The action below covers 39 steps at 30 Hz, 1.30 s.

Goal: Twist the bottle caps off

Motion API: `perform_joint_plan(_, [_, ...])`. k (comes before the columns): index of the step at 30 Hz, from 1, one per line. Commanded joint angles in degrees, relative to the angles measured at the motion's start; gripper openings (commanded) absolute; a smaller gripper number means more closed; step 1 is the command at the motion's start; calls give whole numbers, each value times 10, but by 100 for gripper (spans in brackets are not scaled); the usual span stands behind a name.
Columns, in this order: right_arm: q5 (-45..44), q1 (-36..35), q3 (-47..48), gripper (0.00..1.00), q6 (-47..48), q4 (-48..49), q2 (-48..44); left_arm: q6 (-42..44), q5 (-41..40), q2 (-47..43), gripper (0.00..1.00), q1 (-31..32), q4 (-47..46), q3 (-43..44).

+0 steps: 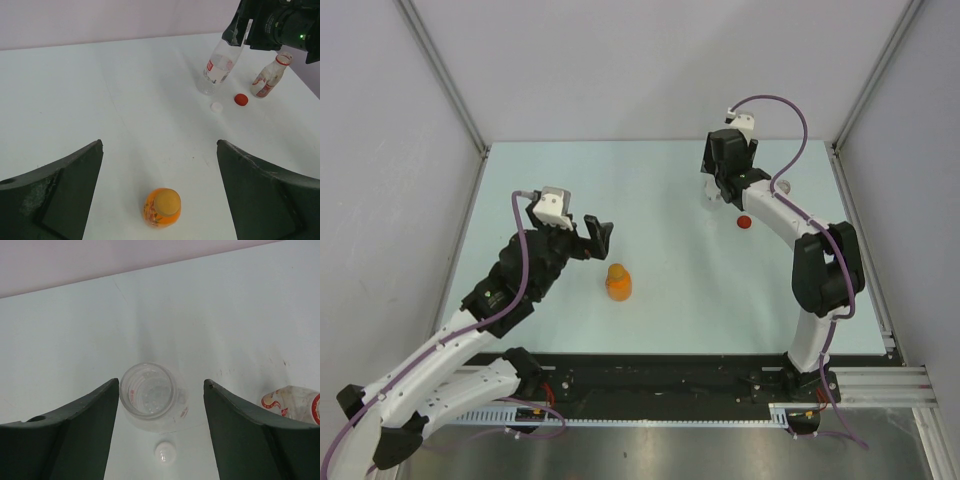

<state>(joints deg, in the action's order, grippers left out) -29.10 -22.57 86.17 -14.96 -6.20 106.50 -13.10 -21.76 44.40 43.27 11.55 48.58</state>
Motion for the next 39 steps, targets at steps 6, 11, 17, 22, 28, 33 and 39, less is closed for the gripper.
perform_joint_plan(6, [-7,-12,31,73,-2,-7,-41,-10,10,-14,100,-2,-3,-2])
perform_joint_plan(11, [-10,-18,32,73,0,-15,-50,-12,12,-15,100,-3,0,-3])
perform_joint_plan(17, [-10,-21,32,73,-1,-23,-55,-13,13,-20,100,-2,1,-6])
perform_joint_plan(22, [-13,-32,31,73,2,-31,-66,-13,13,-20,100,-2,3,-6])
perform_joint_plan(28, [-24,-41,12,73,0,-61,-99,-12,13,-20,100,-2,3,-6])
perform_joint_plan(33, [-59,-76,-27,72,18,-73,-166,-13,19,-21,100,-2,2,-4])
perform_joint_plan(39, [-64,-216,-98,71,60,-106,-270,-7,-10,-27,100,-2,17,2])
